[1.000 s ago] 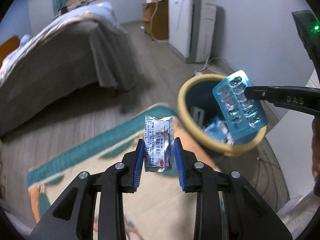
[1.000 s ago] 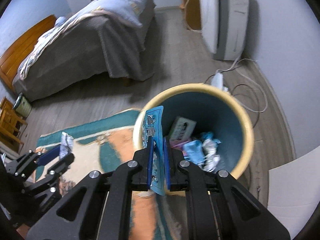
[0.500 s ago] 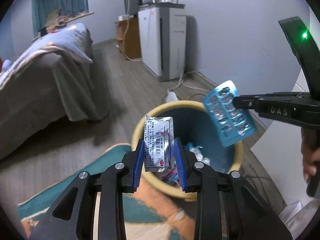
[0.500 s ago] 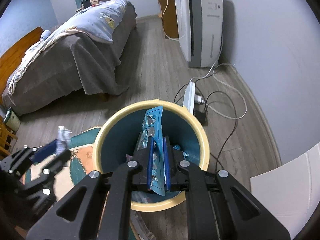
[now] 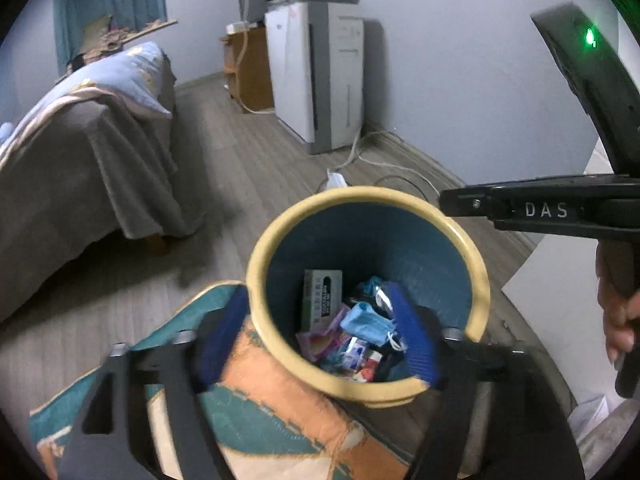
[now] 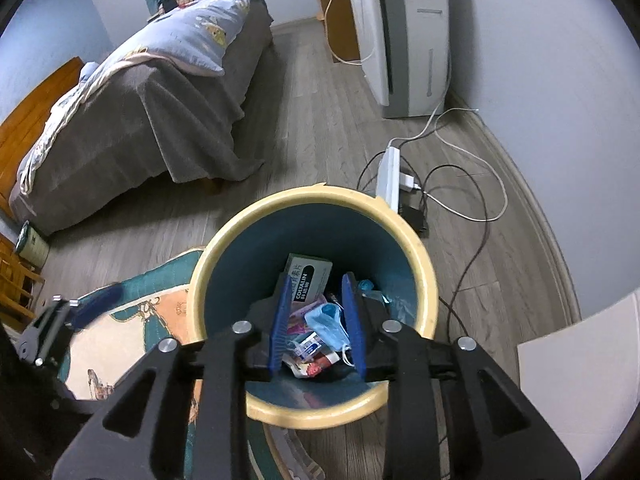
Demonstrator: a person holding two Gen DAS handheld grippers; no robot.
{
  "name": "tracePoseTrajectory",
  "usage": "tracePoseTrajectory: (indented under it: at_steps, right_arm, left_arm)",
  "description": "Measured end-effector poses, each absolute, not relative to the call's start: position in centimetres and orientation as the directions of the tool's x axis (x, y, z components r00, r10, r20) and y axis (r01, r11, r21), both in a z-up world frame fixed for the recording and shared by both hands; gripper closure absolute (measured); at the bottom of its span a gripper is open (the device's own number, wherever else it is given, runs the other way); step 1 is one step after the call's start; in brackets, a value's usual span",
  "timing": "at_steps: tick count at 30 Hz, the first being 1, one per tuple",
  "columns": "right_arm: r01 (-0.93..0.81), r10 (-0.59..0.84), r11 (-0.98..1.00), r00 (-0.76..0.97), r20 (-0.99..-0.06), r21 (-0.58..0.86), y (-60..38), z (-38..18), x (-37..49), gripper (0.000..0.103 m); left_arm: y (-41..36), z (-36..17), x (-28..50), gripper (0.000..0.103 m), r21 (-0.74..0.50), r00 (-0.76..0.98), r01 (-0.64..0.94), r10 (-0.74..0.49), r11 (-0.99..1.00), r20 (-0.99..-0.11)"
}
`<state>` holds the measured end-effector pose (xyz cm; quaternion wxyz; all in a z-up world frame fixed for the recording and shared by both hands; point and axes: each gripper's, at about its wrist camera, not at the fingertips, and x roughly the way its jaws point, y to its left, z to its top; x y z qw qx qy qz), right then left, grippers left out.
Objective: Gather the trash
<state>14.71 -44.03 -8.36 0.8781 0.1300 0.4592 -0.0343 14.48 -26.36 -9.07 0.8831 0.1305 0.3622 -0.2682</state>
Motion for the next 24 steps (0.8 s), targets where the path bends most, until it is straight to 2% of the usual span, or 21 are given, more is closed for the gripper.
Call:
tracePoseTrajectory:
  at_steps: [1,2,6,13,17,24]
  right_arm:
    - [0.192,0.054,0.960,0.579,-0.814,0.201,-44.2,-7.8,14.1,0.053]
    - [0.204,0.058,0.955,0.587,-0.807,0.217,-44.4,-7.3,13.4,0.038]
    - [0.184,0.070,0.955,0.621,-0.781,0.232,-44.2,-5.0,11.0,0.008]
    - [0.198,-0.002,0.966,0.650,-0.760,0.166,-44.0,-2.9,5.0,0.006]
    - [0.214,-0.017,0.963,0.654,-0.756,0.163,-43.6,-2.9,2.6,0.006]
    - [0.211,-0.095,0.974,0.696,-0.712,0.077,-42.0,-1.8,1.3,0.006]
  left_arm:
    - [-25.9,-8.4,13.9,0.008,0.040,0.606,0.558,-0.374,0.829,-0.703]
    - [-25.8,-8.0,13.5,0.008,0.047,0.609,0.557,-0.369,0.829,-0.703]
    - [-24.9,-4.9,11.6,0.005,0.070,0.622,0.536,-0.337,0.841,-0.707]
    - [-22.1,-0.5,7.5,0.005,0.062,0.654,0.505,-0.335,0.861,-0.678]
    - [-20.6,-0.2,5.6,0.005,0.027,0.634,0.447,-0.295,0.894,-0.715]
    - [-18.8,-0.5,4.4,0.005,-0.020,0.673,0.414,-0.321,0.910,-0.667]
